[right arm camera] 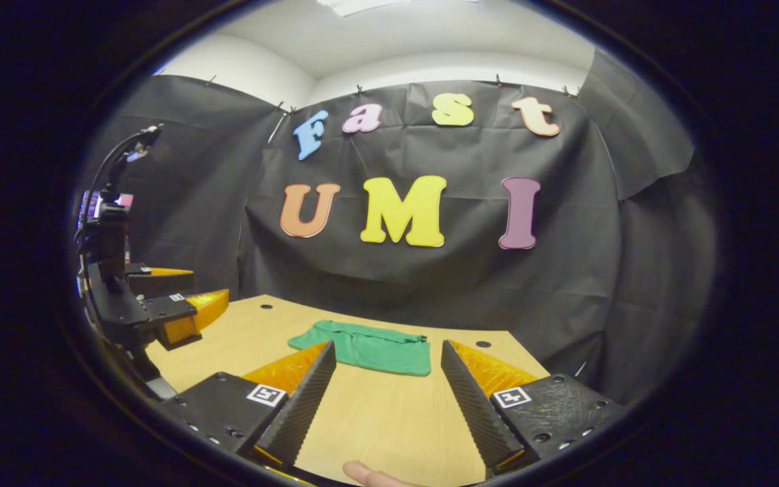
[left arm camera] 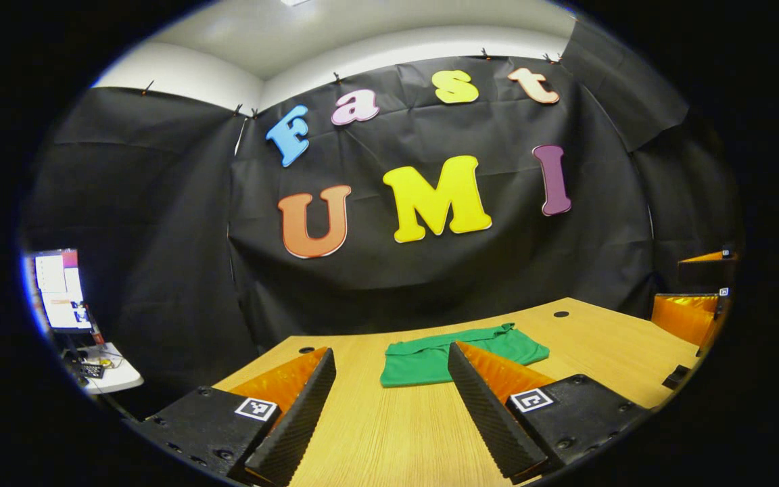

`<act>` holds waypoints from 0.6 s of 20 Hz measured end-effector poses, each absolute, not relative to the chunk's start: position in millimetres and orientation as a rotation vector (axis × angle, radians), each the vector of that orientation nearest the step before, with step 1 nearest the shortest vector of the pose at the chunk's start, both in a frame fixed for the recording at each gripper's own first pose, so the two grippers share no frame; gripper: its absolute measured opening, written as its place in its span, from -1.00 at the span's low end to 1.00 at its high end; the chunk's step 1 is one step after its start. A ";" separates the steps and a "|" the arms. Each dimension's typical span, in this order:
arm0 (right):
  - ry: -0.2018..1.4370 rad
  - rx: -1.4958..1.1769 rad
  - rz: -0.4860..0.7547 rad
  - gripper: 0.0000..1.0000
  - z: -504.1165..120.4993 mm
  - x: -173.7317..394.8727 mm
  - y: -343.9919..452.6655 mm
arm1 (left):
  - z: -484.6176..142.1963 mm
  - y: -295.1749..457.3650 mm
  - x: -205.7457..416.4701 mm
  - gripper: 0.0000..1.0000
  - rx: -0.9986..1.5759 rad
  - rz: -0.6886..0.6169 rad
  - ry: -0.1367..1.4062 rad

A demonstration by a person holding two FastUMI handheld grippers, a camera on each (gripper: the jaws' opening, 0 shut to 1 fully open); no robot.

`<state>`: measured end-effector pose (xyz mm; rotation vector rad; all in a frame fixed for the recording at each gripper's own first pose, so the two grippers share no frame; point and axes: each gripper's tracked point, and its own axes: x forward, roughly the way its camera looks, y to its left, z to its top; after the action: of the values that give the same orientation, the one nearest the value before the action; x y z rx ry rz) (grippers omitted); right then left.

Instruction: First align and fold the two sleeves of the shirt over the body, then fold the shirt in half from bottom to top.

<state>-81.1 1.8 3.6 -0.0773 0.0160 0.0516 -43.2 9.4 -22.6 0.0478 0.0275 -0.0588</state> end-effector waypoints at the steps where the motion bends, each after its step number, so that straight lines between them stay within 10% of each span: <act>1: 0.019 -0.083 0.046 0.90 1.8 -79.7 -0.3 | -27.2 11.2 -39.8 1.00 0.020 -0.063 0.049; 12: 0.021 -0.080 0.080 0.91 -9.3 -78.3 7.1 | -42.4 1.8 -30.6 1.00 -0.058 -0.106 0.102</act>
<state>-78.3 7.1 -9.3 -0.0803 0.0211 0.0798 -30.6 1.8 -42.4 -0.0582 0.1017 -0.1061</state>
